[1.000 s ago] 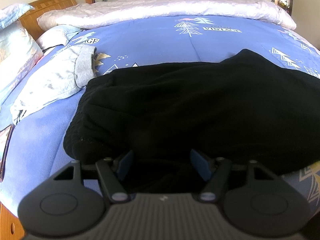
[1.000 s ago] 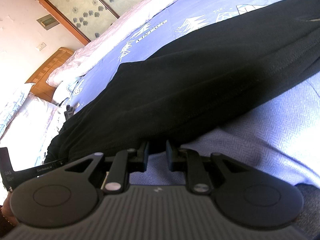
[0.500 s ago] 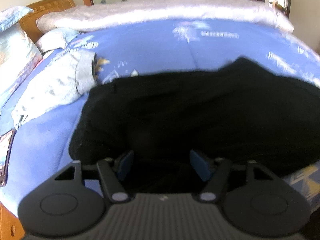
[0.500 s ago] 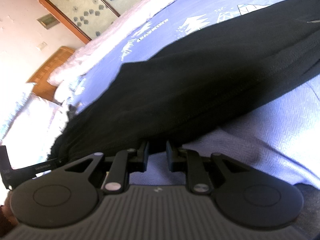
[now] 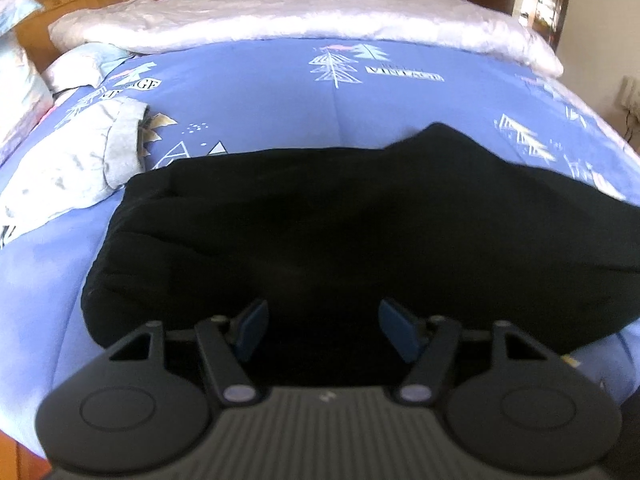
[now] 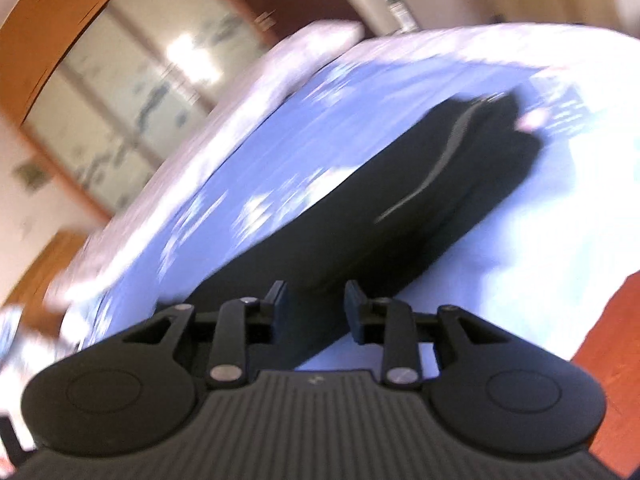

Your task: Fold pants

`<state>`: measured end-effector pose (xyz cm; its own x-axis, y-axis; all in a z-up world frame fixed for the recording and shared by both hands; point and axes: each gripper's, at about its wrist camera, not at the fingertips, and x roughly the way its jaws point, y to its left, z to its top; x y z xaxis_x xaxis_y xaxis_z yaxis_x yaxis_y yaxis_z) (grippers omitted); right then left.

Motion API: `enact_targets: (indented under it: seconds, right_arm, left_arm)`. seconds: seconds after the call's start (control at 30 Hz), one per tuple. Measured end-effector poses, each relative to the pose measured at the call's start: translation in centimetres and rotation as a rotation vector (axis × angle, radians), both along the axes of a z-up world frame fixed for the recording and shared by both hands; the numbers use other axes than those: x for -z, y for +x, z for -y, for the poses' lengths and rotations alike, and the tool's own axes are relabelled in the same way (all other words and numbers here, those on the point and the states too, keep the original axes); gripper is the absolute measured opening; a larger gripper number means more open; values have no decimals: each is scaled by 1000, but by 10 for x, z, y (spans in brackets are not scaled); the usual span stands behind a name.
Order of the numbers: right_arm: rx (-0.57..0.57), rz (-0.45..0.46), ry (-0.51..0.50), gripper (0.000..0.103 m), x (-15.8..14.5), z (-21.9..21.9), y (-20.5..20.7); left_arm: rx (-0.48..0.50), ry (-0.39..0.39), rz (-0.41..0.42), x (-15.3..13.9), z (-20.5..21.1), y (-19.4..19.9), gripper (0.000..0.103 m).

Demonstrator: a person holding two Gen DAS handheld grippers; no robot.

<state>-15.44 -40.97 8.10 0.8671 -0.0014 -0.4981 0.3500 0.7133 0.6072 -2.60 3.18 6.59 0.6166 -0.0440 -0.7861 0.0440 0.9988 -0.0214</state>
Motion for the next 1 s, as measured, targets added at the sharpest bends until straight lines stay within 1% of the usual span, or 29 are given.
enact_targets:
  seconds: [0.07,0.13,0.27,0.37,0.43,0.5,0.53,0.57,0.6,0.67,0.7,0.73,0.77,0.8,0.87,0.93,1.0]
  right_arm:
    - [49,-6,-14,35,-3,12,1]
    - [55,9,-7,35,-4,15,7]
    - [-21,34,-16,35,-8,0,37]
    - [-83,27,5,35,2,-11,62]
    - [-107,-12,-2,35,13,-16,71]
    - [-105,-105,-4,34,31,-15,75]
    - [-107,-139,8,24,43,-14,72]
    - [-113,-119,20,21,50,-11,62]
    - [-120,-101,39,21,52,-5,55]
    - [-122,-57,87,26,47,7,43]
    - [-101,-17,89,31,40,15,35]
    - [-69,16,80,39,33,21,27]
    - [-22,52,72,45,26,31,19]
    - [26,74,70,46,21,41,13]
    - [141,75,78,52,20,64,-1]
    - [235,53,101,53,26,81,-11]
    - [277,50,135,56,33,93,-13]
  left_arm:
    - [-4,11,-10,1,2,0,63]
    - [-11,7,-18,-1,4,1,63]
    - [26,-37,0,-13,12,7,63]
    - [64,-37,-8,-12,25,16,63]
    - [80,-12,-37,-3,31,22,63]
    - [81,46,-117,14,33,28,63]
    - [96,66,-130,20,33,26,63]
    - [114,81,-112,22,33,21,63]
    - [131,101,-96,22,35,17,63]
    - [151,125,-87,21,37,14,64]
    - [152,122,-89,19,37,14,64]
    - [148,102,-93,16,36,16,64]
    - [144,77,-94,13,35,18,64]
    - [140,49,-88,8,34,18,64]
    - [129,10,-70,0,31,20,65]
    - [119,-6,-63,-4,30,23,65]
    - [113,-17,-73,-4,30,27,65]
